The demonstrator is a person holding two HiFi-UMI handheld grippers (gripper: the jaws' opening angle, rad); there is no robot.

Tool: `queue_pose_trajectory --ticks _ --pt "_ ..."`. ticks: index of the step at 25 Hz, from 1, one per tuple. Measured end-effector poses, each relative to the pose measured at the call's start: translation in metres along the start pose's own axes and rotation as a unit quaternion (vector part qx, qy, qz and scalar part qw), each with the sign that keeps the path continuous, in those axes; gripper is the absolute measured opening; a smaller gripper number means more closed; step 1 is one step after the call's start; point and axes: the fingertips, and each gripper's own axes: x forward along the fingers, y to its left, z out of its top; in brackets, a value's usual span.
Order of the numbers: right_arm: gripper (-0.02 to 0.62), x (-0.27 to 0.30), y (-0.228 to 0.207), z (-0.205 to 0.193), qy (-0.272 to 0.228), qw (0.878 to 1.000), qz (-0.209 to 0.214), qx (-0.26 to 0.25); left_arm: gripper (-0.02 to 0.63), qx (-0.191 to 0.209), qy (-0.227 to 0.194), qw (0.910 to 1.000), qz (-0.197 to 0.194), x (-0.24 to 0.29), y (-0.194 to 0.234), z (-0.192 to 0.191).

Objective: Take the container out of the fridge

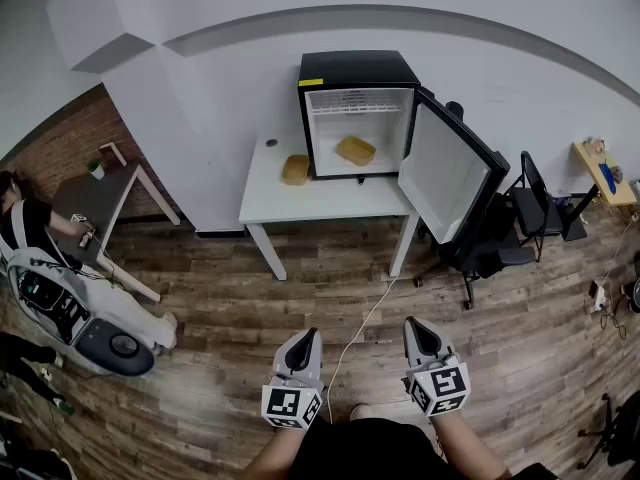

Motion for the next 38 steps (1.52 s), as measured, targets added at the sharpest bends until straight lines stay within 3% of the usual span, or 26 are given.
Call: queue_pose_trajectory --ticks 12,18,25,29,38 --pt "-0.003 0.01 -0.014 0.005 -0.021 0.999 -0.008 0.026 0.017 0.004 -0.008 0.9999 -0.013 0.021 -0.006 0.01" --pt "-0.003 0.042 -0.035 0.006 -0.023 0.998 -0.045 0.027 0.017 0.001 -0.005 0.9994 -0.033 0.06 0.013 0.004" --pt "-0.003 0.113 -0.04 0.018 -0.025 0.998 -0.031 0.047 0.017 -0.004 0.0 0.9992 -0.039 0.122 0.067 -0.001" --pt "-0.003 0.177 -0.042 0.03 -0.016 0.999 -0.023 0.026 0.017 -0.019 0.002 0.9992 -0.036 0.16 0.109 0.008" --pt "-0.003 0.287 -0.075 0.068 0.006 0.997 -0.078 0.008 0.017 -0.016 -0.004 0.996 -0.088 0.263 0.17 0.045"
